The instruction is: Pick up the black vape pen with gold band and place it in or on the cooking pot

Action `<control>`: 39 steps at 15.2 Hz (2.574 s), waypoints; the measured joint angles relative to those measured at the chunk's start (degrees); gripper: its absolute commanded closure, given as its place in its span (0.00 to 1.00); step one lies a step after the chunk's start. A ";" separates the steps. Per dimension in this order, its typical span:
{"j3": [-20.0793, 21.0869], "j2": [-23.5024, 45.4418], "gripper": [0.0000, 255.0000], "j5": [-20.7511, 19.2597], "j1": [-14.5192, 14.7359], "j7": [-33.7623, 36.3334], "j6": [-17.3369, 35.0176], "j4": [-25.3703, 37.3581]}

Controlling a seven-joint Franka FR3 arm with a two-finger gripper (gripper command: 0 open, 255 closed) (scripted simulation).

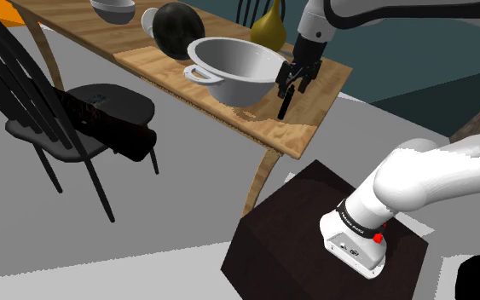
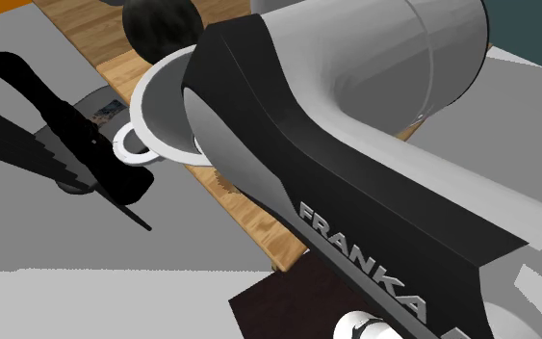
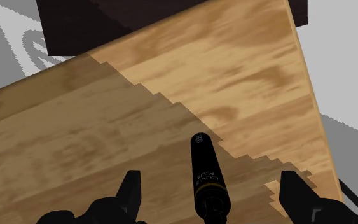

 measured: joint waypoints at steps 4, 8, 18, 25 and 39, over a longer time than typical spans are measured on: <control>0.00 0.00 1.00 0.00 0.00 0.00 0.02 -0.01; 0.00 0.00 1.00 0.00 0.00 -0.01 0.02 0.00; -0.07 -0.15 1.00 -0.07 -0.02 0.09 -4.58 4.45; -0.29 0.38 1.00 -0.25 -0.14 -0.01 -9.74 10.14; -0.46 2.89 1.00 -0.47 -0.27 0.10 -20.30 23.21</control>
